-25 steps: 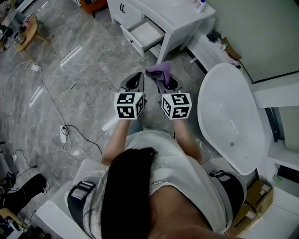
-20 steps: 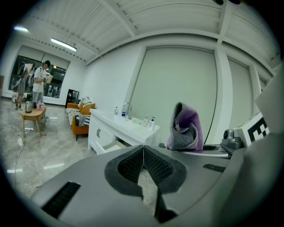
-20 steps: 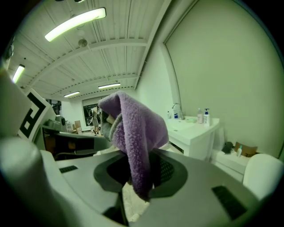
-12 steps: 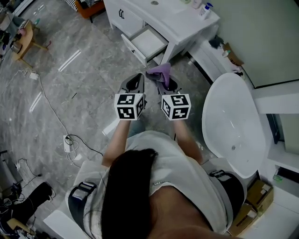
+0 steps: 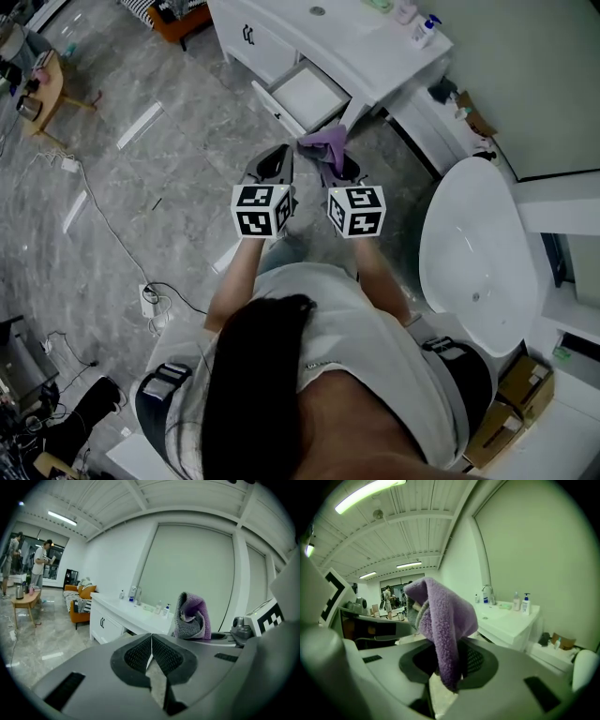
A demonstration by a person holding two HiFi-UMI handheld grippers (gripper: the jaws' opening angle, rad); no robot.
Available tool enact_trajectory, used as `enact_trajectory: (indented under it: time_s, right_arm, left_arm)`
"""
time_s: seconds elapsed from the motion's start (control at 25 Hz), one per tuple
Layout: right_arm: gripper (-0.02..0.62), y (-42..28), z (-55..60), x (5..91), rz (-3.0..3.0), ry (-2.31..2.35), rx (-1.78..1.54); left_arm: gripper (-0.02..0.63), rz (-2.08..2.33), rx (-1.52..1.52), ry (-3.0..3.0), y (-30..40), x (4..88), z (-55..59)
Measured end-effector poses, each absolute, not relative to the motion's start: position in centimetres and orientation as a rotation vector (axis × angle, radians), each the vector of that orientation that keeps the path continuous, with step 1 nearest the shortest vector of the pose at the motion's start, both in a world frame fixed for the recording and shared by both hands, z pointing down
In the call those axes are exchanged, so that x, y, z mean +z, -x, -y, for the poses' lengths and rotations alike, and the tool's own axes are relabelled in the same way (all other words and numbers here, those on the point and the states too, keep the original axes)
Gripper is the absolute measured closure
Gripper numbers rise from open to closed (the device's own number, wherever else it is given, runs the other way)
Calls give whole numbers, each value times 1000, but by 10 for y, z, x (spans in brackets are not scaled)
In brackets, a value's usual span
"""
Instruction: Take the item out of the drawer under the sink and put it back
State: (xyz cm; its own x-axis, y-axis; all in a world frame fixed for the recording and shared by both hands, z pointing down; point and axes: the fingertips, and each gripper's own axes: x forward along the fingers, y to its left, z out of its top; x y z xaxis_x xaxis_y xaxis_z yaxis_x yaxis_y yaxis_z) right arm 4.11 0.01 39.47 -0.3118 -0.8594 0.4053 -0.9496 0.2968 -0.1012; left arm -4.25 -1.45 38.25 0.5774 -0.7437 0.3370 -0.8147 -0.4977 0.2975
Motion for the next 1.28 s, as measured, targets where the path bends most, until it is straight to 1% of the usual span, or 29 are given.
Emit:
enact_trajectory:
  time_s: [0.48, 0.68, 1.28]
  right_arm:
    - [494, -28, 48, 397, 2231, -1732, 509]
    - [494, -41, 53, 401, 2183, -1785, 522]
    - [492, -50, 86, 415, 2189, -1785, 558]
  left_arm:
    - [601, 1181, 278, -2412, 54, 390, 75]
    - [601, 1152, 298, -2433, 46, 393, 84]
    - [601, 1168, 329, -2420, 42, 409, 112]
